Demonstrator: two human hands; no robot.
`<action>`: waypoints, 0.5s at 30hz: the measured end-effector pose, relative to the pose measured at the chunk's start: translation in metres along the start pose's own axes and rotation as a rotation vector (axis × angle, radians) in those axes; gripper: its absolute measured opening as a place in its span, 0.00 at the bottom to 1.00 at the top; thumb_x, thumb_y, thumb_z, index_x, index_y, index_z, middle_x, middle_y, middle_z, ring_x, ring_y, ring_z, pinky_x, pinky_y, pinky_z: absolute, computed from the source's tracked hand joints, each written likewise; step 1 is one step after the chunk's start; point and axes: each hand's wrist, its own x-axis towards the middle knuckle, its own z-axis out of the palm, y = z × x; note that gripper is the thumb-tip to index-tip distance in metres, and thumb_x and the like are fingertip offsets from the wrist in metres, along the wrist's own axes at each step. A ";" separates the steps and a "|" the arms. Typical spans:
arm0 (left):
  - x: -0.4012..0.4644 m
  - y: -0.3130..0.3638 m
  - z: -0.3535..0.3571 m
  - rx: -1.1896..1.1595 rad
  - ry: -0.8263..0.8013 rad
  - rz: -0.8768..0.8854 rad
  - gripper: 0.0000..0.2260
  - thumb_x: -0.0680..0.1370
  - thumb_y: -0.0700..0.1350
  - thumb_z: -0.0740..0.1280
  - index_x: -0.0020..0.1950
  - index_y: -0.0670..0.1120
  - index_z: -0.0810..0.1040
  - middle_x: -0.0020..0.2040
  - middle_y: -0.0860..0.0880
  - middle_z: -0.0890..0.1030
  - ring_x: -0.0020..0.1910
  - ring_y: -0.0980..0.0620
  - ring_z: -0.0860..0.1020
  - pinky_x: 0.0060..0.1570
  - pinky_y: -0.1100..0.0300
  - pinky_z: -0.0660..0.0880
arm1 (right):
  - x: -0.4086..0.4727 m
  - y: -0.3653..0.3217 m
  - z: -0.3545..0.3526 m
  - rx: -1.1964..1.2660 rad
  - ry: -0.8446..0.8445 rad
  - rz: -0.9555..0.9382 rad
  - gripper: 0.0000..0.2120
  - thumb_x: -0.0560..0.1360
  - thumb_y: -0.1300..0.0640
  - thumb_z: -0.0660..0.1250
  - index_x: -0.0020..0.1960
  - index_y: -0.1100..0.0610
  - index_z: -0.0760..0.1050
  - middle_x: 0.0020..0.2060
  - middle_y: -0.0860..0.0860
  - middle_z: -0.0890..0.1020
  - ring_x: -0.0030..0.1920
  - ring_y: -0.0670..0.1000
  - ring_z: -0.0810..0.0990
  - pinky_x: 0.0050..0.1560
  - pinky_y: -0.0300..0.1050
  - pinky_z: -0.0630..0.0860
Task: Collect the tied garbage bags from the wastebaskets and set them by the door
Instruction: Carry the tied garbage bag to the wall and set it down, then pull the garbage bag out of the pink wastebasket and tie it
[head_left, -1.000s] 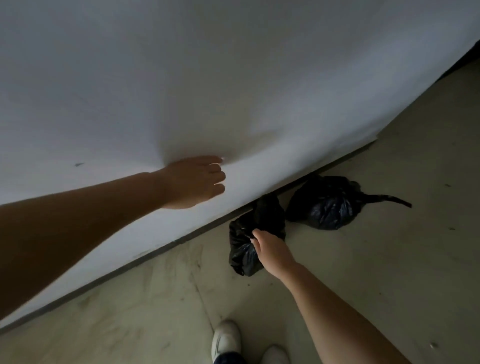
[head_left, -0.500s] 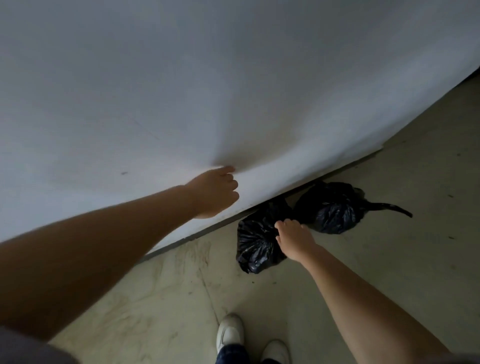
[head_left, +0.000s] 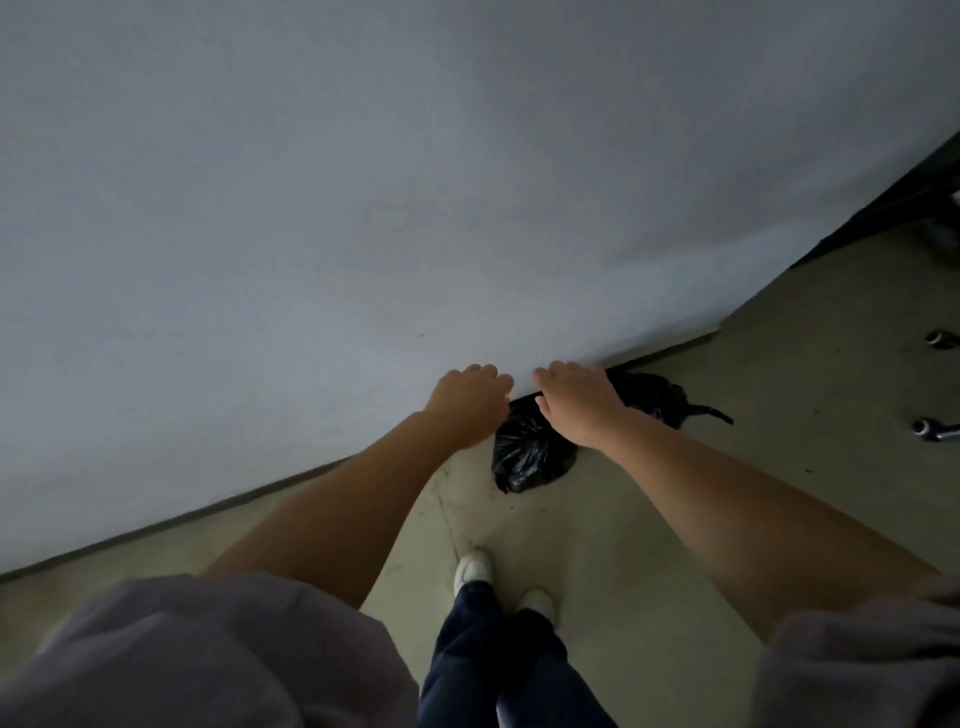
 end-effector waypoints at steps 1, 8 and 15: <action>-0.013 0.000 -0.004 -0.035 0.021 -0.037 0.13 0.81 0.45 0.54 0.63 0.44 0.71 0.60 0.44 0.75 0.58 0.45 0.74 0.56 0.53 0.70 | -0.006 -0.009 -0.006 0.004 0.034 -0.018 0.14 0.80 0.54 0.54 0.64 0.57 0.67 0.58 0.56 0.75 0.59 0.58 0.74 0.63 0.56 0.65; -0.110 -0.001 -0.002 -0.173 0.067 -0.339 0.13 0.81 0.46 0.54 0.60 0.43 0.73 0.56 0.44 0.76 0.55 0.45 0.75 0.53 0.53 0.72 | -0.036 -0.076 -0.029 0.073 0.045 -0.193 0.16 0.81 0.54 0.52 0.68 0.54 0.66 0.65 0.53 0.72 0.66 0.55 0.69 0.72 0.56 0.57; -0.222 0.007 0.038 -0.479 0.111 -0.815 0.12 0.80 0.45 0.55 0.55 0.44 0.75 0.55 0.44 0.77 0.52 0.43 0.77 0.50 0.52 0.76 | -0.066 -0.125 -0.032 -0.028 -0.021 -0.483 0.16 0.81 0.55 0.50 0.66 0.55 0.67 0.63 0.54 0.73 0.64 0.56 0.69 0.70 0.55 0.57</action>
